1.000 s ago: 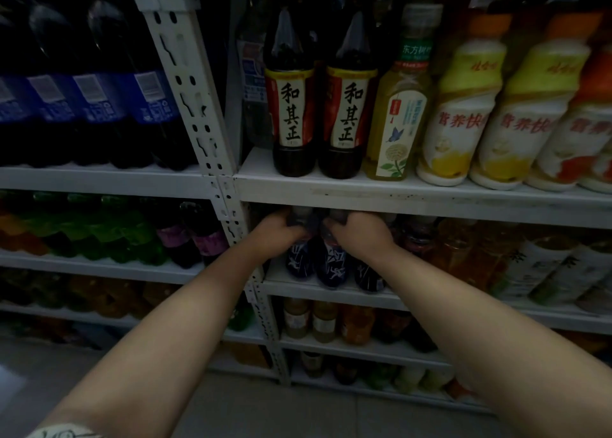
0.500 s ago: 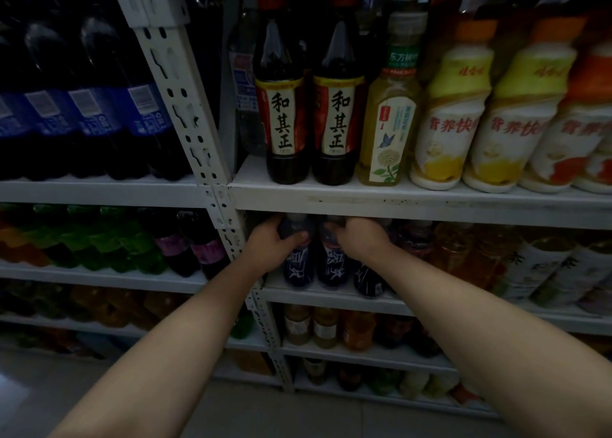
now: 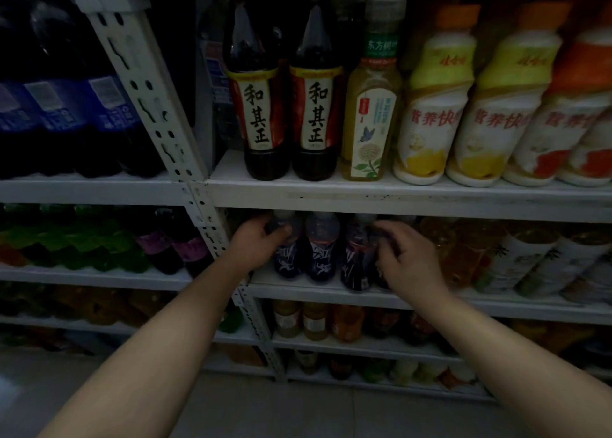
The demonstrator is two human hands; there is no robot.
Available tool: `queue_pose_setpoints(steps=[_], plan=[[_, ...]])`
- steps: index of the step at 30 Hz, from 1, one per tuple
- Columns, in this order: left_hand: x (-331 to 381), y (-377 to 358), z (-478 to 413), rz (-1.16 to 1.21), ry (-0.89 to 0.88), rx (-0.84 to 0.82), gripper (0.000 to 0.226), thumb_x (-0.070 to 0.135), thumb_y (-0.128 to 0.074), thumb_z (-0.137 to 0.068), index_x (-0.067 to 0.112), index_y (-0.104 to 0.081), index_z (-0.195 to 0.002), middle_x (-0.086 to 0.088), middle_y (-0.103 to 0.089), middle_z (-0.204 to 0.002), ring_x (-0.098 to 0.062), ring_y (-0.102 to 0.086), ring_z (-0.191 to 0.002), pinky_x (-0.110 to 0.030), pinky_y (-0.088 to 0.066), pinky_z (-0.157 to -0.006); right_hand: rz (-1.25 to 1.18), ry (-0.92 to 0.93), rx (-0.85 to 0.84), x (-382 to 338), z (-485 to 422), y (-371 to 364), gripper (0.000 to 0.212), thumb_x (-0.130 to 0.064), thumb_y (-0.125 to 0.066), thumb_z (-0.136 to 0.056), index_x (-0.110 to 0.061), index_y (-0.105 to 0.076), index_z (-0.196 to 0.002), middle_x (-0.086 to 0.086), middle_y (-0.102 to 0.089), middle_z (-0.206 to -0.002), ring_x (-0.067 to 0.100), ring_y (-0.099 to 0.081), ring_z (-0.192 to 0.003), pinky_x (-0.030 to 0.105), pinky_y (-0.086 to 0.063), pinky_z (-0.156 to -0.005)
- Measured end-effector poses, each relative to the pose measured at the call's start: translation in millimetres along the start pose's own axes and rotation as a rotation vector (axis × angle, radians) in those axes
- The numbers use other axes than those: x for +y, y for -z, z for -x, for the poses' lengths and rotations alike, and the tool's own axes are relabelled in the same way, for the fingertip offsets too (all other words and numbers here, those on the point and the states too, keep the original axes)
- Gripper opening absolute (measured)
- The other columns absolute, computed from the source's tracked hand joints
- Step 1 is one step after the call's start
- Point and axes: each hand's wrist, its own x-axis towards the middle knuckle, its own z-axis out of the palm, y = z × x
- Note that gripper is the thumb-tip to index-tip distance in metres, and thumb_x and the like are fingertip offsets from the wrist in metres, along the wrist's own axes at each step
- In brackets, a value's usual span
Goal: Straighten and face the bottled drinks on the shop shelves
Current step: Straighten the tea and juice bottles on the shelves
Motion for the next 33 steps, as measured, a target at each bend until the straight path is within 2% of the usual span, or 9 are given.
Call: queue_pose_setpoints(steps=[7,10,12,14,16,19,22,25,33], plan=[[17,-21,20,0.07,0.035,0.031,0.053,0.026,-0.064,-0.089,0.02,-0.042,-0.137,-0.001,-0.052,-0.131,-0.014,-0.049,-0.118,-0.031,-0.041,-0.097,0.168,-0.093,0.032,36,6,50,0.036,-0.012,-0.056,-0.089,-0.012,-0.057,-0.125,0.007,-0.06,-0.114,0.023,-0.055,-0.105,0.023,-0.037,-0.084],[28,-45,53,-0.109,0.052,0.375,0.051,0.02,-0.063,-0.085,0.015,-0.046,-0.132,-0.009,-0.051,-0.125,-0.024,-0.049,-0.115,-0.031,-0.041,-0.093,0.254,-0.197,-0.05,40,-3,47,0.037,-0.032,-0.052,-0.092,-0.018,-0.053,-0.125,0.006,-0.058,-0.115,0.023,-0.051,-0.109,0.024,-0.036,-0.081],[49,-66,76,-0.146,-0.01,0.5,0.04,0.02,-0.058,-0.085,0.016,-0.054,-0.124,0.001,-0.052,-0.114,-0.018,-0.052,-0.107,-0.023,-0.038,-0.086,0.292,-0.306,-0.1,41,-10,39,0.043,-0.047,-0.052,-0.09,-0.016,-0.052,-0.119,0.008,-0.056,-0.111,0.027,-0.052,-0.107,0.03,-0.04,-0.08],[71,-89,85,-0.11,-0.109,0.389,0.038,0.024,-0.055,-0.086,0.019,-0.057,-0.123,0.009,-0.053,-0.112,-0.012,-0.055,-0.104,-0.019,-0.039,-0.084,0.289,-0.377,-0.096,38,-18,30,0.05,-0.057,-0.055,-0.085,-0.015,-0.055,-0.112,0.008,-0.059,-0.105,0.028,-0.056,-0.101,0.034,-0.046,-0.078],[89,-107,76,-0.094,-0.124,0.262,0.044,0.027,-0.056,-0.089,0.017,-0.051,-0.132,0.003,-0.053,-0.124,-0.014,-0.055,-0.107,-0.02,-0.042,-0.086,0.295,-0.369,-0.054,33,-25,23,0.045,-0.062,-0.058,-0.08,-0.018,-0.059,-0.089,0.001,-0.06,-0.081,0.022,-0.061,-0.078,0.03,-0.049,-0.061],[109,-117,49,-0.105,-0.021,0.218,0.054,0.035,-0.058,-0.088,0.018,-0.041,-0.137,-0.003,-0.049,-0.131,-0.018,-0.049,-0.116,-0.025,-0.04,-0.087,0.346,-0.353,-0.02,28,-30,19,0.044,-0.064,-0.059,-0.078,-0.025,-0.045,-0.063,-0.009,-0.043,-0.057,0.011,-0.044,-0.052,0.021,-0.029,-0.043],[118,-121,25,-0.114,0.081,0.134,0.054,0.04,-0.06,-0.085,0.017,-0.042,-0.131,-0.008,-0.053,-0.124,-0.026,-0.052,-0.114,-0.032,-0.044,-0.087,0.313,-0.396,-0.04,30,-32,19,0.039,-0.057,-0.062,-0.08,-0.021,-0.051,-0.067,-0.004,-0.05,-0.063,0.02,-0.056,-0.063,0.026,-0.036,-0.049],[118,-120,12,-0.127,0.082,0.056,0.047,0.035,-0.061,-0.086,0.012,-0.046,-0.125,-0.011,-0.06,-0.115,-0.029,-0.057,-0.106,-0.033,-0.048,-0.08,0.152,-0.421,-0.026,35,-35,21,0.034,-0.045,-0.067,-0.081,-0.013,-0.067,-0.092,0.009,-0.068,-0.088,0.029,-0.064,-0.084,0.031,-0.049,-0.065],[124,-123,9,-0.286,0.07,0.166,0.033,0.037,-0.069,-0.082,0.009,-0.057,-0.096,-0.01,-0.063,-0.093,-0.026,-0.063,-0.086,-0.031,-0.049,-0.064,-0.048,-0.398,-0.168,43,-37,29,0.026,-0.022,-0.059,-0.089,-0.008,-0.064,-0.11,0.014,-0.065,-0.111,0.031,-0.058,-0.103,0.028,-0.041,-0.078]])
